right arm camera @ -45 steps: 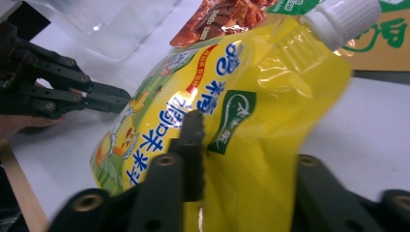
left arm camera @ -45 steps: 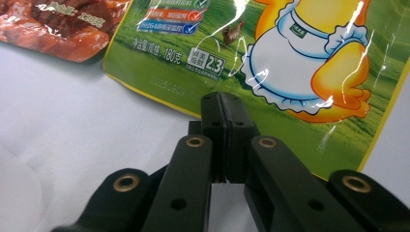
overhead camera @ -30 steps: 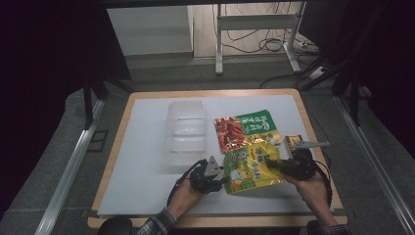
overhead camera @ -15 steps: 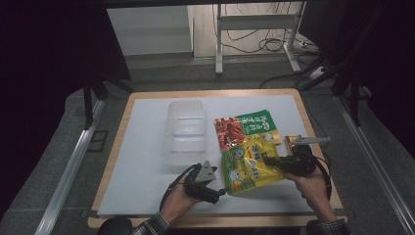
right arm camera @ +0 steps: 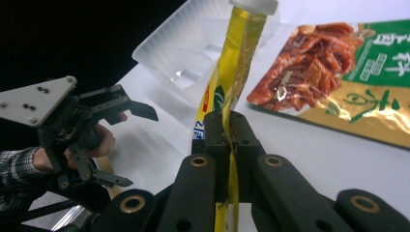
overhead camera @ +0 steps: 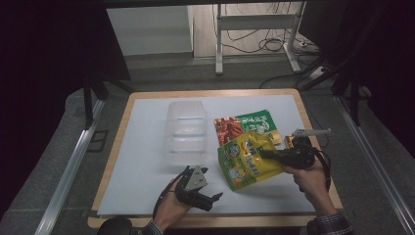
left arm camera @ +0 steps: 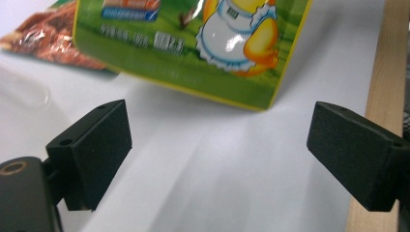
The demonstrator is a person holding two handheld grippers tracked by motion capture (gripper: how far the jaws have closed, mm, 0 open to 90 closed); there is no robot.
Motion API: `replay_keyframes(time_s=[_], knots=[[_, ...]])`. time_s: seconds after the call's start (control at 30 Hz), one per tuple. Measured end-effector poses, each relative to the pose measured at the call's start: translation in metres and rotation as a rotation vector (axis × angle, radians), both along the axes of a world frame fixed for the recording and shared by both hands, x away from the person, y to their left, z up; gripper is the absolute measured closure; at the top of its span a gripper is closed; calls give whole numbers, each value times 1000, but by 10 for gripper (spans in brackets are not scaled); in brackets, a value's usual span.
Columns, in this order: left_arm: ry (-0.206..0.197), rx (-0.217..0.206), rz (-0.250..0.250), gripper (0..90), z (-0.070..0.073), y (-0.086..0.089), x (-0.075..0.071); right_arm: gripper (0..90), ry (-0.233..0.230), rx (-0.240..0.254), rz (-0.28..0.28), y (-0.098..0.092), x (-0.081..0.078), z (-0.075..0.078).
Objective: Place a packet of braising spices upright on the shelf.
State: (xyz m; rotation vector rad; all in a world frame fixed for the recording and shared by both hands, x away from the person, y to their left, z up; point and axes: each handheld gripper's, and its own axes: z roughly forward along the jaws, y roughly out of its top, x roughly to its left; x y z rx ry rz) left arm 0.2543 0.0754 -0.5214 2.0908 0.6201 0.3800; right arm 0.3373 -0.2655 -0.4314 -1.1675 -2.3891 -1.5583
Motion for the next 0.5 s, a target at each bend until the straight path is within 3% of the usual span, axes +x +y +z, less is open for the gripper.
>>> replay_keyframes(time_s=[0.17, 0.5], knots=[[23, -3, 23, 41, -3, 11, 2, 884, -18, 4, 8, 2, 3, 8], [13, 14, 72, 29, -3, 26, -3, 887, -66, -14, 9, 6, 8, 27]])
